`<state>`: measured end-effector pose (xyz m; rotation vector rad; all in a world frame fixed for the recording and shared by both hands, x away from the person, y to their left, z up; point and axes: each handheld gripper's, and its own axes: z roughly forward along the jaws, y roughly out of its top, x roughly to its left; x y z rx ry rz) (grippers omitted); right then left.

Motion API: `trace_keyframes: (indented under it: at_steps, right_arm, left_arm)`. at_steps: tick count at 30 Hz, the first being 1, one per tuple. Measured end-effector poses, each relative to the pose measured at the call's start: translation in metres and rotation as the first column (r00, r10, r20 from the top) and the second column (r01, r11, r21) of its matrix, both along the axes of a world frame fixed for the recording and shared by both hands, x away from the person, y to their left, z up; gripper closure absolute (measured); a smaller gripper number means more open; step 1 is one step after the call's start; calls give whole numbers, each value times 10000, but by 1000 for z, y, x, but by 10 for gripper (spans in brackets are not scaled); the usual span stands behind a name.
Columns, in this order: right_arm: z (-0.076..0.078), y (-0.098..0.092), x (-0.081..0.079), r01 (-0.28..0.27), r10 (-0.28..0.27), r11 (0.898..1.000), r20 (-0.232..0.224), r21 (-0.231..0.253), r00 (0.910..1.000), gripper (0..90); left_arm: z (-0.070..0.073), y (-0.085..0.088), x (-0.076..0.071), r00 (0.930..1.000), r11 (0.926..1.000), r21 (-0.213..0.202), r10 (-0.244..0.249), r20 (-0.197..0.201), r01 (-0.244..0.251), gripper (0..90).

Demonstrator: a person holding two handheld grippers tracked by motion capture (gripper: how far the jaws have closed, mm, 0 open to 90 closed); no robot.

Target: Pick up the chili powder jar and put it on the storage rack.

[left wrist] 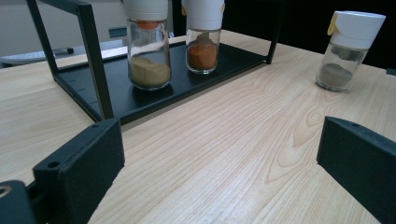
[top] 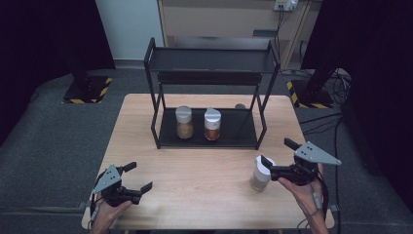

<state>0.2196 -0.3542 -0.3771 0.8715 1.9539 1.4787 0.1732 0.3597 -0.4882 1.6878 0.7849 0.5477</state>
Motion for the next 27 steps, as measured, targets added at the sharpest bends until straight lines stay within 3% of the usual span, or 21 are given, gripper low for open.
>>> trace_keyframes:
  at_steps: [7, 13, 27]
  right_arm:
    - [-26, -13, -16, 18, -16, 9997, -81, 240, 10000, 8]
    - [-42, -19, -25, 101, -96, 9998, -321, 154, 9994, 10]
    - [-70, -30, -29, -31, 38, 9999, -613, 115, 9981, 18]
  left_arm:
    - [0, 0, 0, 10000, 10000, 45, 16, 27, -16, 0]
    - [0, 0, -1, 10000, 10000, 74, 47, 27, -48, 0]
    - [1, -2, 0, 10000, 9997, 247, -55, 67, 54, 0]
